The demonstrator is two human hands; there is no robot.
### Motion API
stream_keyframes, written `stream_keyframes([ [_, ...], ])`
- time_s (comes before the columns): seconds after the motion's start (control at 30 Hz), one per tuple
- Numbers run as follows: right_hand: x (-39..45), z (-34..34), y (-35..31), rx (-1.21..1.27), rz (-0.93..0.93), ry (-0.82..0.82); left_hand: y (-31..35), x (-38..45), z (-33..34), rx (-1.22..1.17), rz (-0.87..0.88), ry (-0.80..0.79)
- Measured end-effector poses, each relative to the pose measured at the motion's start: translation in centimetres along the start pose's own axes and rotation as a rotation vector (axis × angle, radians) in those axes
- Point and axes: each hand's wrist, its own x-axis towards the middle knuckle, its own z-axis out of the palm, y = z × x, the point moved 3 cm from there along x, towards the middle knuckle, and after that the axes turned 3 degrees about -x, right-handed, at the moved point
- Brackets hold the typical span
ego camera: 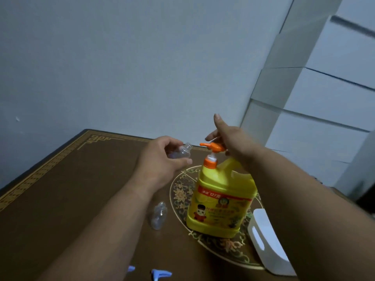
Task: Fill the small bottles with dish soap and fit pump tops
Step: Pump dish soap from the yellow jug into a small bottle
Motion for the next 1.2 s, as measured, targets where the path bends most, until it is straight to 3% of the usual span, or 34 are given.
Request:
stream_keyframes([
  [0.17,0.3,0.9,-0.4,-0.067,0.024,-0.148,1.6,0.3,0.2,0.025,0.050,-0.031],
  [0.53,-1.0,1.1,-1.1,-0.150,0.049,-0.172,2.3,-0.7,1.4,0.115,0.083,-0.048],
  [0.7,-1.1,-0.7,-0.9,-0.405,0.187,-0.261,2.1,-0.5,1.3,0.142,0.042,-0.038],
  [0.93,-2.2,-0.2,1.0,-0.268,0.217,-0.200,1.7,-0.1,0.9,0.167,0.048,-0.027],
  [1.2,-1.9,0.0,1.2,-0.253,0.276,-0.294,1.8,0.2,-0.7,0.030,0.034,-0.092],
])
